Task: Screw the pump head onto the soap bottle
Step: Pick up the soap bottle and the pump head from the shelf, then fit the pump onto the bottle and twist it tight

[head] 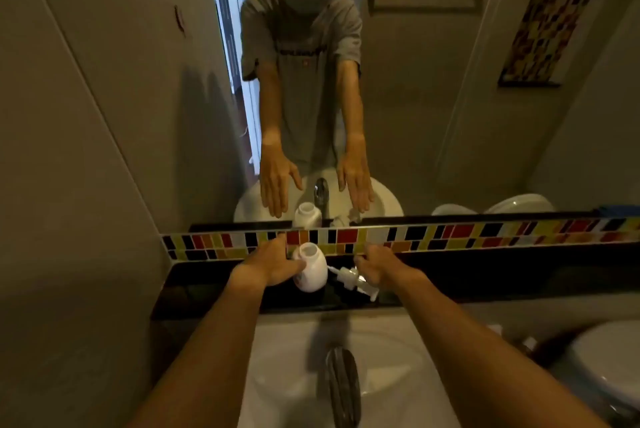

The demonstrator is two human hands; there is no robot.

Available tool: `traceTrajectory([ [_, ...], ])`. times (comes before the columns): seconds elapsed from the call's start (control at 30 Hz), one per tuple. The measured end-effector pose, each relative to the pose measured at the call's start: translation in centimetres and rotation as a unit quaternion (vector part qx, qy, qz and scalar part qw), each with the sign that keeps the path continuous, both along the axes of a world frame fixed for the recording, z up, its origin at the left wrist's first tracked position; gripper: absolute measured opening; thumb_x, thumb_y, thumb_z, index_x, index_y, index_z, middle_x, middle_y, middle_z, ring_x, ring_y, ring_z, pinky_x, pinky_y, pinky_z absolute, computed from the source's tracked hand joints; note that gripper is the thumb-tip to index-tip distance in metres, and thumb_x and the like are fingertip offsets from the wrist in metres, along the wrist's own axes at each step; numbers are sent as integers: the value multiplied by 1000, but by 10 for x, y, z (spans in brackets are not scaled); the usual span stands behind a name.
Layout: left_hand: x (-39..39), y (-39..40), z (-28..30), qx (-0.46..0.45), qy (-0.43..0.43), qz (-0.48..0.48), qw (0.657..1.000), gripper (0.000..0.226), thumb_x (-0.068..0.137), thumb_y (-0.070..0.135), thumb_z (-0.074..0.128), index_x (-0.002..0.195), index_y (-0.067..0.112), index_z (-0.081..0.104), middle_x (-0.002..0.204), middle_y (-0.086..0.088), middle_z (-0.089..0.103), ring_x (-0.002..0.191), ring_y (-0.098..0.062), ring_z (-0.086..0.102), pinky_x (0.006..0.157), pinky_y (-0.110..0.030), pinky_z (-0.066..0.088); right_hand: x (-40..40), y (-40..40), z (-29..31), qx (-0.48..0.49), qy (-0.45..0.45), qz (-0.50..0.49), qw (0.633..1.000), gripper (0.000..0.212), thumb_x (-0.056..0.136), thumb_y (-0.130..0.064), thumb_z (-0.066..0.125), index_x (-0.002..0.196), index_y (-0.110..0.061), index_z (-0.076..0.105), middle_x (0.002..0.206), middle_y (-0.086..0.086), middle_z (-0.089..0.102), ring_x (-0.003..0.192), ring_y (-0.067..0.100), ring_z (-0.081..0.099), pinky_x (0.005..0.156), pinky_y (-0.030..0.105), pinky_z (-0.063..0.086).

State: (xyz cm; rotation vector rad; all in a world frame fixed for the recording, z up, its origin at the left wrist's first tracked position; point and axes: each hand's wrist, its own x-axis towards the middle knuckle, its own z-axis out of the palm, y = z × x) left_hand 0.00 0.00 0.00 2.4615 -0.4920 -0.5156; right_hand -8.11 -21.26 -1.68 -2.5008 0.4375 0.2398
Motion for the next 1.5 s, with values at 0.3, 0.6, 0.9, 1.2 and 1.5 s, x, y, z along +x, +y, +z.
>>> traceTrajectory([
  [0.3,-12,-24,-95,-126,8,80,989,124,45,52,87,145,35,15,150,-2,35,138,-27,36,111,-53,38,0,14,-73,-116,-15,-24,993,49,88,-30,67,132,-15,51,128,11,60,118,29,58,96,40,47],
  [0.6,-13,-33,-104,-214,-38,143,965,99,54,28,91,131,30,29,139,-1,45,128,-24,46,99,-39,45,-16,5,-71,-92,-69,-34,993,44,87,-30,69,125,-15,54,123,8,64,110,23,62,90,35,51],
  [0.9,-16,6,-70,-55,-179,109,976,102,53,22,90,137,24,31,138,-7,34,122,-30,48,93,-41,55,-27,-14,-13,-111,-133,25,985,45,79,-30,73,121,-24,57,118,4,65,109,23,59,98,43,48],
  [1.2,-37,11,-46,-39,-270,18,962,95,59,17,86,138,26,34,138,-5,31,127,-28,43,99,-40,52,-34,7,17,-198,-124,105,967,51,83,-31,69,131,-28,50,130,5,60,126,26,50,107,42,35],
  [1.5,-59,-5,-33,-60,-311,-40,948,94,59,23,83,139,27,34,136,-2,32,126,-22,42,98,-34,52,-37,29,30,-254,-135,157,945,58,81,-30,71,135,-26,50,131,5,61,125,27,52,110,44,35],
])
